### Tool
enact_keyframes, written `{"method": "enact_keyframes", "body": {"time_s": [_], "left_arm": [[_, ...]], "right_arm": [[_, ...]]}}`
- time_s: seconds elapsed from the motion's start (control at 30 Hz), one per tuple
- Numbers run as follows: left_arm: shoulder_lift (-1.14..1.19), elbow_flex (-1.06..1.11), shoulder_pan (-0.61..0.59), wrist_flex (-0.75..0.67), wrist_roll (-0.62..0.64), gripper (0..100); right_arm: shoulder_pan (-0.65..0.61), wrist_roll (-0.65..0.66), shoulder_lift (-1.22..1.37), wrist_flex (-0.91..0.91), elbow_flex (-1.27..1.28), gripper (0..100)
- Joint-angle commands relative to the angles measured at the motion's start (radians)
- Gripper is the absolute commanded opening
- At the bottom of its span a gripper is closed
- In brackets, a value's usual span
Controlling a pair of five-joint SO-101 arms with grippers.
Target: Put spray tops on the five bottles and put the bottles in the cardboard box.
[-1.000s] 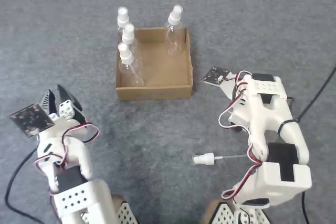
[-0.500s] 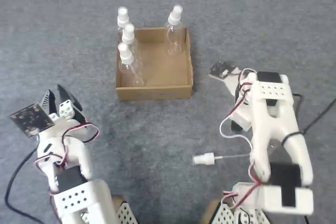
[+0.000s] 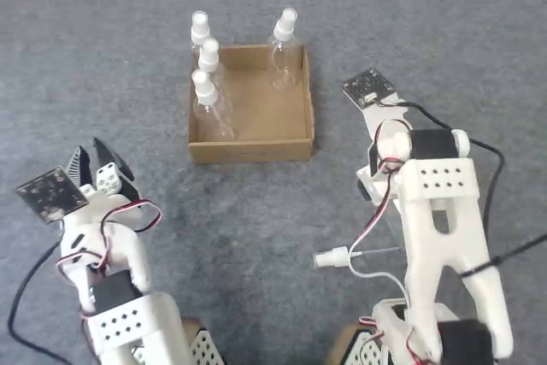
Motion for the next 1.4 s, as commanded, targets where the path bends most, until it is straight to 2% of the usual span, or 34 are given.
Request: {"method": "enact_keyframes", "body": {"time_s": [0.0,0.27,0.5,0.63,0.77,1.1,1.37], "left_arm": [[0.009,-0.013,0.002,-0.034,-0.009,8],[0.009,-0.013,0.002,-0.034,-0.009,8],[0.009,-0.013,0.0,-0.034,-0.009,8],[0.009,-0.013,0.002,-0.034,-0.009,8],[0.009,-0.013,0.002,-0.034,-0.009,8],[0.009,-0.013,0.003,-0.034,-0.008,8],[0.009,-0.013,0.003,-0.029,-0.008,8]], "right_arm": [[-0.048,-0.095,-0.096,-0.001,-0.051,3.8],[-0.159,-0.245,-0.217,-0.054,-0.049,3.7],[-0.174,-0.328,-0.263,-0.13,-0.049,3.7],[-0.174,-0.334,-0.265,-0.153,-0.037,3.7],[-0.168,-0.334,-0.297,-0.257,0.057,3.7],[-0.168,-0.333,-0.547,-0.507,0.341,3.7],[-0.166,-0.331,-0.691,-0.619,0.502,3.7]]}}
